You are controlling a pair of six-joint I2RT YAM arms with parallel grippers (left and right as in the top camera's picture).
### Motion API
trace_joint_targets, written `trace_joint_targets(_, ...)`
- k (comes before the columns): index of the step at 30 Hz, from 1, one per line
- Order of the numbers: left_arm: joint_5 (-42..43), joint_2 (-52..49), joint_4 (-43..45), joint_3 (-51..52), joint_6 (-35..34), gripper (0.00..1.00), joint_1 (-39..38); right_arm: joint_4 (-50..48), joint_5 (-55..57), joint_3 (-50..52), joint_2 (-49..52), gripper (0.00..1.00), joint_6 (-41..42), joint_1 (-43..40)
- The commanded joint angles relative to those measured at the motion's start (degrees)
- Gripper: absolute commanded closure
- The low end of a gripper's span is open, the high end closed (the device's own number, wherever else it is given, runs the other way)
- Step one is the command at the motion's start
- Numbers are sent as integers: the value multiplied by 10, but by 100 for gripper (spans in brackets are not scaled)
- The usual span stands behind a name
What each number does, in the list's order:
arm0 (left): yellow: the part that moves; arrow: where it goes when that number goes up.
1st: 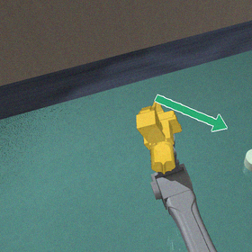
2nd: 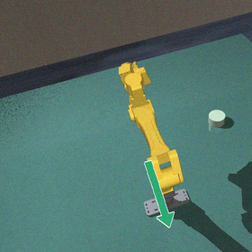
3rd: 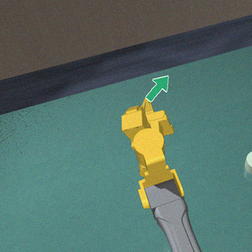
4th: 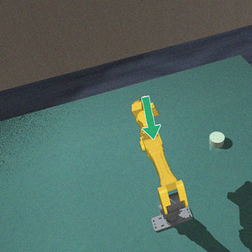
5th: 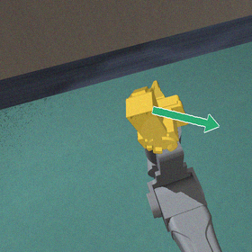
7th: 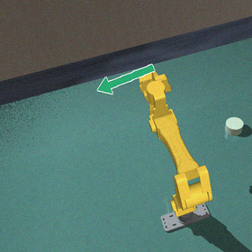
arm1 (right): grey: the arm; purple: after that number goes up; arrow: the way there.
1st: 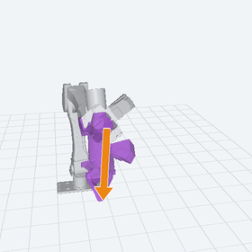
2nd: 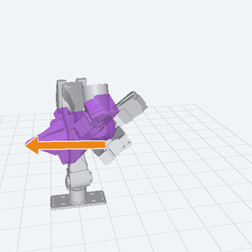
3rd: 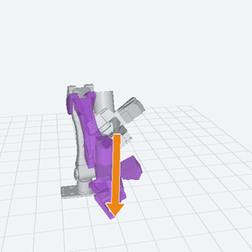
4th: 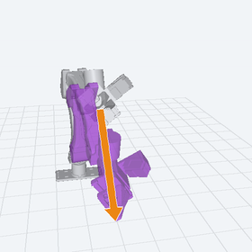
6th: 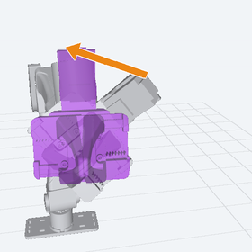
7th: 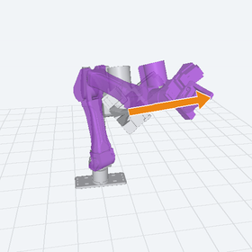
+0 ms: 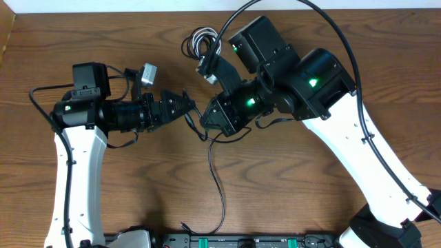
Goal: Untangle cables
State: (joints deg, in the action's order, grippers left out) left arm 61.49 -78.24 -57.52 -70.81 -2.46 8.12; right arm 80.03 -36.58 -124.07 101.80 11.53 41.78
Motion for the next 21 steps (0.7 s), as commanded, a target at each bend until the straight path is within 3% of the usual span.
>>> trace_joint_targets(1,-167,7,2,-7,-108,7,-1,8,-30,1,-1,98,4,9)
trace_joint_targets(12,-301,7,-10,-7,-169,7,-1,19,-2,1,-1,98,2,14)
trace_joint_targets(15,-310,7,-19,-7,-169,7,-1,26,119,1,-1,98,17,14)
trace_joint_targets(18,-324,7,-29,-7,-169,7,-1,48,295,2,0,98,89,14)
trace_joint_targets(20,-324,7,-45,-7,-169,7,-1,63,343,2,1,92,113,14)
trace_joint_targets(21,-324,7,-55,-7,-169,7,-3,67,348,3,2,83,112,14)
